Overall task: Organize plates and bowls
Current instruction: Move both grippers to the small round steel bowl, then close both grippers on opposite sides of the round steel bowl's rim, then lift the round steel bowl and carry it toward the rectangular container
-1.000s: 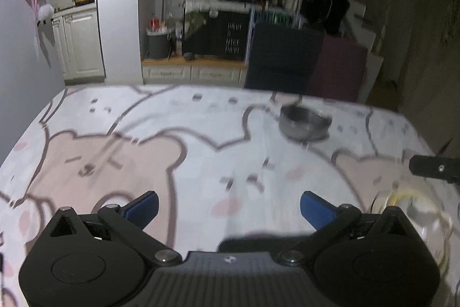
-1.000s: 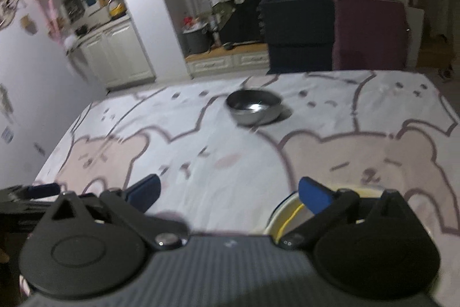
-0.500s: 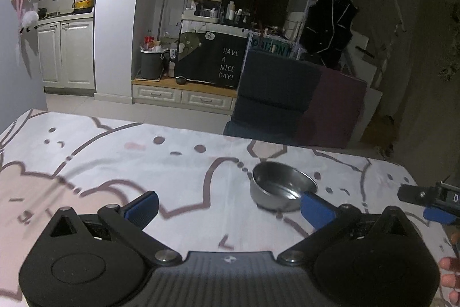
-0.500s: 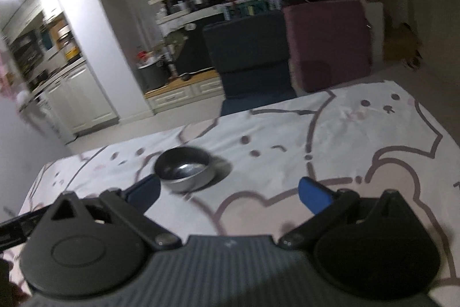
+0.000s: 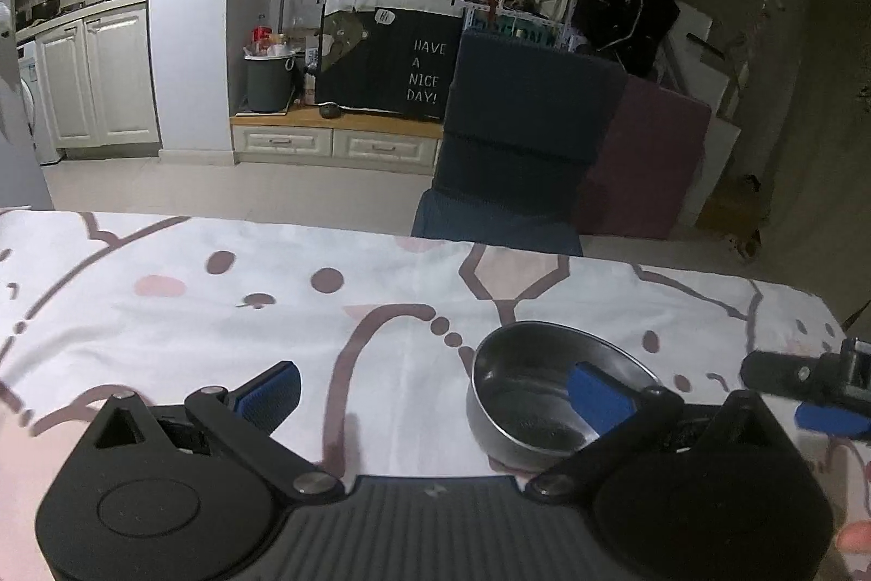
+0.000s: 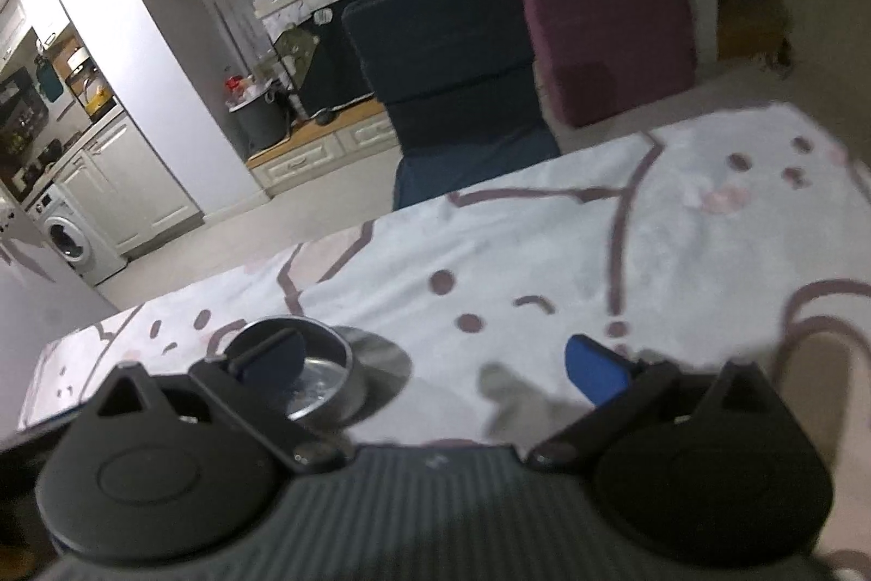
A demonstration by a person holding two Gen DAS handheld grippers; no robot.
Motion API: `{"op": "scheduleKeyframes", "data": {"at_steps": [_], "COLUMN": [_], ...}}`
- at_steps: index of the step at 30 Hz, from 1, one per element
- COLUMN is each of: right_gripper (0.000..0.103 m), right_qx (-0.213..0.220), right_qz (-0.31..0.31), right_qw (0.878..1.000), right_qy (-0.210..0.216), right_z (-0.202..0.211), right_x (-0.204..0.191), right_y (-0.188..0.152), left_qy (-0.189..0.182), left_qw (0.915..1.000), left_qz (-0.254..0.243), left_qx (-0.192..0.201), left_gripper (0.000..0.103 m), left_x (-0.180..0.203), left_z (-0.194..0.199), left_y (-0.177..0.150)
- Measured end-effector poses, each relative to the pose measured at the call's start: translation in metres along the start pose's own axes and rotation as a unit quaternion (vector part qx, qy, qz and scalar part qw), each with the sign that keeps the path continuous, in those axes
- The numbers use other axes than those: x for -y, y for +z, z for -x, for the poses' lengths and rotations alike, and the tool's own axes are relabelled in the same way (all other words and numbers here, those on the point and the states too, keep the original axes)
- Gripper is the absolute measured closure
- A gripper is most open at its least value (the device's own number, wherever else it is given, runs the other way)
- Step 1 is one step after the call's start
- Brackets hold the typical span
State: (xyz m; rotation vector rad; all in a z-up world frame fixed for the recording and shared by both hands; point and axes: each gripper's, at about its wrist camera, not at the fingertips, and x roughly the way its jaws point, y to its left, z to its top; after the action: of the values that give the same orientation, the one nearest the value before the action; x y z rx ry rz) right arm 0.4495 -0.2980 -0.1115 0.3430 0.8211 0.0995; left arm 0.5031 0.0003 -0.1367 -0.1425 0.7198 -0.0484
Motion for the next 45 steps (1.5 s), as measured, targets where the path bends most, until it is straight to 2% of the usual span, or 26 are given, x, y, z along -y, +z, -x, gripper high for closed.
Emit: {"op": "scheduleKeyframes", "data": {"at_steps": [4,7,10,17,21,22,23,24,25,26,27,29,30,31,32,33,40,45], "right_gripper": [0.0,0.0,0.0,0.0,0.001,0.005,0.015,0.021,0.032,0.039,0.043,0.061,0.066,0.076,0.085,0.088,0.093,0.096], "right_qx": [-0.033,-0.038,-0.043,-0.052,-0.057,-0.059,-0.059,-0.059,-0.059,-0.061,-0.061,-0.059,-0.058,-0.057,-0.058,-0.058,-0.053,-0.053], "right_qz": [-0.004,0.0,-0.006,0.036,0.031,0.031,0.03,0.026,0.023,0.02,0.02,0.032,0.039,0.045,0.051,0.055,0.097,0.099], "right_qw": [0.999,0.999,0.999,0.997,0.996,0.996,0.997,0.997,0.998,0.998,0.998,0.998,0.997,0.997,0.997,0.996,0.994,0.993], "right_qy": [0.012,0.008,0.004,-0.053,-0.055,-0.051,-0.044,-0.029,-0.016,-0.004,0.002,0.012,0.017,0.022,0.026,0.031,0.015,0.02], "right_z": [-0.028,-0.043,-0.057,-0.07,-0.07,-0.069,-0.068,-0.067,-0.065,-0.063,-0.062,-0.059,-0.057,-0.056,-0.056,-0.054,-0.049,-0.036], "right_x": [-0.009,-0.015,-0.018,-0.026,-0.025,-0.025,-0.024,-0.023,-0.022,-0.022,-0.024,-0.03,-0.034,-0.038,-0.041,-0.044,-0.059,-0.06], "right_y": [-0.001,-0.007,-0.012,-0.027,-0.029,-0.03,-0.03,-0.03,-0.03,-0.03,-0.03,-0.03,-0.03,-0.03,-0.03,-0.03,-0.034,-0.033], "left_qy": [0.011,0.027,0.023,0.021,0.015,0.008,-0.002,-0.016,-0.028,-0.04,-0.051,-0.066,-0.075,-0.085,-0.094,-0.104,-0.11,-0.107], "left_qw": [0.9997,0.9987,0.9986,0.9979,0.9985,0.9987,0.9989,0.9987,0.9984,0.9978,0.9971,0.996,0.9952,0.9942,0.9928,0.9912,0.9902,0.9917], "left_qz": [-0.011,-0.009,0.001,0.013,-0.005,-0.004,0.0,0.008,0.015,0.023,0.029,0.036,0.04,0.044,0.051,0.057,0.052,0.052], "left_qx": [-0.02,-0.042,-0.048,-0.06,-0.053,-0.05,-0.048,-0.047,-0.048,-0.048,-0.048,-0.048,-0.049,-0.05,-0.054,-0.059,-0.068,-0.05], "left_gripper": [0.0,0.0,0.0,0.0,0.001,0.004,0.008,0.019,0.027,0.032,0.042,0.053,0.062,0.072,0.078,0.09,0.094,0.095], "left_x": [-0.001,-0.004,-0.011,-0.023,-0.021,-0.02,-0.021,-0.021,-0.022,-0.023,-0.023,-0.023,-0.022,-0.022,-0.022,-0.021,-0.016,-0.015], "left_z": [-0.022,-0.035,-0.04,-0.041,-0.036,-0.036,-0.035,-0.034,-0.033,-0.033,-0.033,-0.033,-0.033,-0.033,-0.034,-0.035,-0.027,-0.004], "left_y": [-0.003,-0.003,-0.005,-0.01,-0.012,-0.012,-0.011,-0.011,-0.011,-0.01,-0.01,-0.01,-0.01,-0.01,-0.01,-0.01,-0.009,0.001]}}
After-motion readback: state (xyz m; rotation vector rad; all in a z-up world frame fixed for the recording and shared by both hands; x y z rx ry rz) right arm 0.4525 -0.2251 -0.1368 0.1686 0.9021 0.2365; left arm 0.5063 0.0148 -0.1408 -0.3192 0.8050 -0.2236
